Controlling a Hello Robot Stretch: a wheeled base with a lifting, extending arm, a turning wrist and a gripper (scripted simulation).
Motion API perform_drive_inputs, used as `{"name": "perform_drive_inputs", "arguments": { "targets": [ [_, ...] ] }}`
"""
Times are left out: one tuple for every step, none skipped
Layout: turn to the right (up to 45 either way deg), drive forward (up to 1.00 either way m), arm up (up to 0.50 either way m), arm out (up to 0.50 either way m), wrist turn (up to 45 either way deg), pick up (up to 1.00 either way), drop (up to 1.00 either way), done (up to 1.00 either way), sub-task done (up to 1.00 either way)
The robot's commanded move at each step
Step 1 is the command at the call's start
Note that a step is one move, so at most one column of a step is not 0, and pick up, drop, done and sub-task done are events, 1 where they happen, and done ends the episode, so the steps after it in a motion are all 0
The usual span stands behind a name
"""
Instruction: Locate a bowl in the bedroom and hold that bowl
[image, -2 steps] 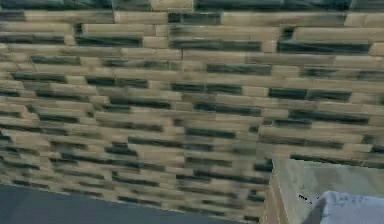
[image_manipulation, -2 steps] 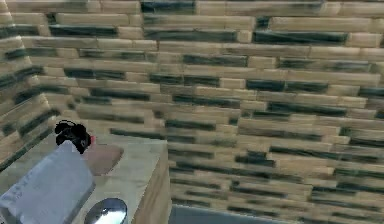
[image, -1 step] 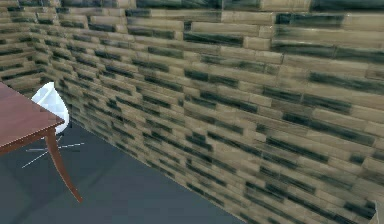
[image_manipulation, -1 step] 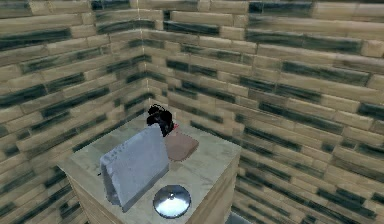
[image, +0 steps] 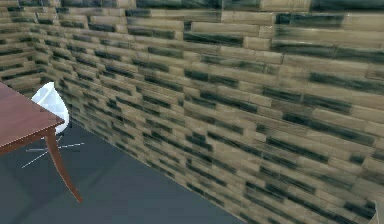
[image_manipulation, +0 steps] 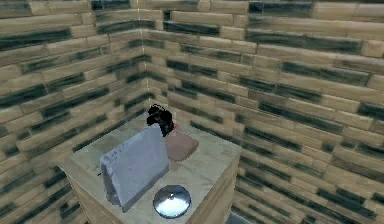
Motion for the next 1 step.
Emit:
{"name": "perform_drive_inputs", "arguments": {
  "targets": [
    [0.0, 0.00, 0.30, 0.00, 0.0, 0.00, 0.00, 0.00, 0.00]
  ]
}}
